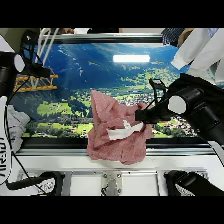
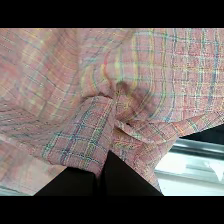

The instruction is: Fold the clothes and pants, and hang the long-sleeved shirts on hangers.

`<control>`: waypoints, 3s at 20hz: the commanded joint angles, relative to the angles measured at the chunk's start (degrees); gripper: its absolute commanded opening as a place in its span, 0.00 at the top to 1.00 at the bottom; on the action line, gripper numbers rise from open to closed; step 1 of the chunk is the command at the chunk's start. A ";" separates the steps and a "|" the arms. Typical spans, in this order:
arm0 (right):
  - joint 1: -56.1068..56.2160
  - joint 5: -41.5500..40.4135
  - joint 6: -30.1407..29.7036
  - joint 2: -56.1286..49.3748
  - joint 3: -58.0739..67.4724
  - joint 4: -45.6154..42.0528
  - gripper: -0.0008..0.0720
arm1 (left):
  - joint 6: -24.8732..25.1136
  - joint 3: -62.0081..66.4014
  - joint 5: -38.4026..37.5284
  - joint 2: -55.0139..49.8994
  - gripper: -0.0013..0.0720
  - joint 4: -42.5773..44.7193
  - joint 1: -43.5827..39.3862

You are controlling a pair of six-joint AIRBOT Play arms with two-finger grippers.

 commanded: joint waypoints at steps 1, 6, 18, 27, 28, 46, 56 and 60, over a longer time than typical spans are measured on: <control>-0.02 0.02 -0.61 0.04 4.52 -0.04 0.97 | 28.83 0.02 -14.67 3.74 0.96 -29.86 0.26; -0.02 2.23 -0.61 0.04 8.31 -0.20 0.97 | 41.09 0.02 -35.34 3.34 0.96 -46.53 3.10; -0.02 8.57 -0.39 1.36 10.08 -1.92 0.97 | 68.50 -11.06 -39.06 2.14 0.96 -42.53 3.17; -2.10 13.44 -0.35 1.29 11.47 -7.06 0.97 | 71.23 -23.63 -34.91 3.37 0.96 -42.58 3.17; -3.23 13.64 -0.35 1.29 11.47 -7.02 0.97 | 71.23 -24.13 -34.01 4.28 0.96 -42.56 3.17; -7.52 15.04 -0.61 1.55 11.47 -7.45 0.97 | 70.42 -24.26 -32.94 6.84 0.96 -44.48 -1.44; -7.52 15.04 -0.61 3.41 11.47 -6.29 0.97 | 67.41 -24.26 -24.57 -0.59 0.96 -44.57 -7.13; -7.41 15.04 -0.90 3.69 11.47 -5.68 0.97 | 67.25 -24.26 -22.51 -1.49 0.96 -45.62 -7.89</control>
